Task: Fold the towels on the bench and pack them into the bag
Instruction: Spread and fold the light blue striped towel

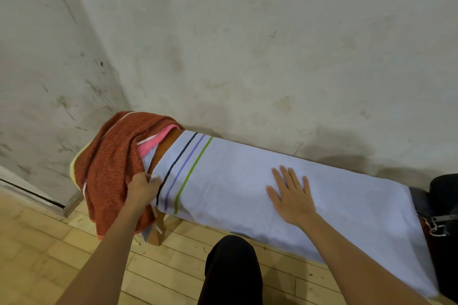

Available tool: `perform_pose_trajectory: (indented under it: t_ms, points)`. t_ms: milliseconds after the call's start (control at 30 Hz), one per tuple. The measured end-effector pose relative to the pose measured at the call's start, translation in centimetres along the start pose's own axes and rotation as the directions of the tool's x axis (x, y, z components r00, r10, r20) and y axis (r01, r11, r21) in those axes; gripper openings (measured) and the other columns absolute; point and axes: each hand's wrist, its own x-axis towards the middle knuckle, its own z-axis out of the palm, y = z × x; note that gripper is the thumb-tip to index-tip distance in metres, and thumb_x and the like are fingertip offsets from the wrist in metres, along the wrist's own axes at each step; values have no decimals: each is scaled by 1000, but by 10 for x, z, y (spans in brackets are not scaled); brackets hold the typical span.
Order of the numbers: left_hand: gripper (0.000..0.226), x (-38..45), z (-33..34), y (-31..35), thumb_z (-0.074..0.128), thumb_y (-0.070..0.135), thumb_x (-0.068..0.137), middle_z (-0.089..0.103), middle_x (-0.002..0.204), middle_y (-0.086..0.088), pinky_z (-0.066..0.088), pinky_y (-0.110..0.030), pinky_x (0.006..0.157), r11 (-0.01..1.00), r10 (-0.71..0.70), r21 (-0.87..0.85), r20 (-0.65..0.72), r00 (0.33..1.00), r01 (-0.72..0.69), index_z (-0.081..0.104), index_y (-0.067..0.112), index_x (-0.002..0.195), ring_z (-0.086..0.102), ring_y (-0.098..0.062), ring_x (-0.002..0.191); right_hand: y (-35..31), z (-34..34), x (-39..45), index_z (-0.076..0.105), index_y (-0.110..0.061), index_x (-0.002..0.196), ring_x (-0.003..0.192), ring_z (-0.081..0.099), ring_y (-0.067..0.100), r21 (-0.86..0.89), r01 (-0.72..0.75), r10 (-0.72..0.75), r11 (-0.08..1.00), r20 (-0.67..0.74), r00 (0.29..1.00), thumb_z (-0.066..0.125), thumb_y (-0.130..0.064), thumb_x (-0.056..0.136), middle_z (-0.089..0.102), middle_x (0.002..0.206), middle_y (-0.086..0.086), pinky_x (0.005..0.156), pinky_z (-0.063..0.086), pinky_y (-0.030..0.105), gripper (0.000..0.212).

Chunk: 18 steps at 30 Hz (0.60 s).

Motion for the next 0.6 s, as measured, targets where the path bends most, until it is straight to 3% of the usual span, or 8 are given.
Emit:
perform_pose_trajectory:
  t_ms: [67, 167, 267, 367, 433, 500, 600]
  points:
    - [22, -3, 2, 5, 55, 12, 90, 45, 64, -8, 39, -34, 60, 992, 12, -125, -7, 1000, -13, 50, 5, 71, 44, -24, 60, -4, -10, 2, 1, -26, 160, 153, -6, 17, 25, -22, 22, 999, -2, 1000, 13, -58, 102, -5, 167, -4, 123, -3, 44, 67]
    - [26, -10, 5, 22, 68, 20, 90, 50, 62, -9, 40, -34, 54, 923, -60, -377, 67, 996, 81, 56, 4, 73, 47, -21, 55, -24, -41, 13, 39, -16, 147, 140, 36, 24, 157, -104, 120, 982, -93, 988, 30, -46, 104, 40, 151, 4, 112, 32, 39, 53]
    - [46, -20, 8, 43, 67, 51, 88, 60, 64, -5, 43, -26, 53, 818, -112, -539, 190, 975, 199, 56, 11, 70, 56, -22, 56, -52, -69, 33, 50, -18, 134, 124, 51, 24, 338, -89, 119, 937, -68, 991, 37, -43, 103, 54, 133, 3, 99, 44, 39, 42]
    - [53, -26, 11, 56, 50, 64, 92, 71, 81, -7, 48, -30, 60, 734, -116, -627, 264, 958, 261, 68, 14, 91, 64, -27, 72, -89, -87, 55, 58, -19, 111, 100, 62, 23, 621, -42, 49, 782, 6, 999, 47, -42, 98, 65, 112, 4, 83, 51, 37, 29]
    - [57, -31, 11, 58, 54, 60, 92, 55, 67, -12, 37, -33, 56, 797, -42, -579, 231, 972, 172, 61, 7, 74, 50, -25, 63, -120, -98, 66, 58, -17, 102, 85, 63, 22, 770, -45, -6, 636, 63, 998, 51, -35, 97, 66, 101, 7, 74, 52, 36, 20]
    - [49, -37, 12, 60, 63, 35, 93, 36, 59, -9, 27, -34, 57, 882, 140, -469, 180, 974, -40, 42, 5, 60, 33, -19, 55, -151, -106, 72, 56, -19, 107, 83, 60, 20, 861, -81, -64, 502, 130, 989, 51, -28, 98, 62, 102, 7, 69, 52, 32, 14]
    - [48, -51, 9, 65, 65, 19, 92, 40, 54, -7, 28, -32, 53, 877, 376, -410, 266, 888, -249, 45, -3, 55, 34, -17, 52, -185, -112, 82, 46, -27, 134, 101, 57, 19, 876, -48, -152, 480, 137, 979, 51, -33, 99, 52, 123, 2, 73, 55, 31, 36]
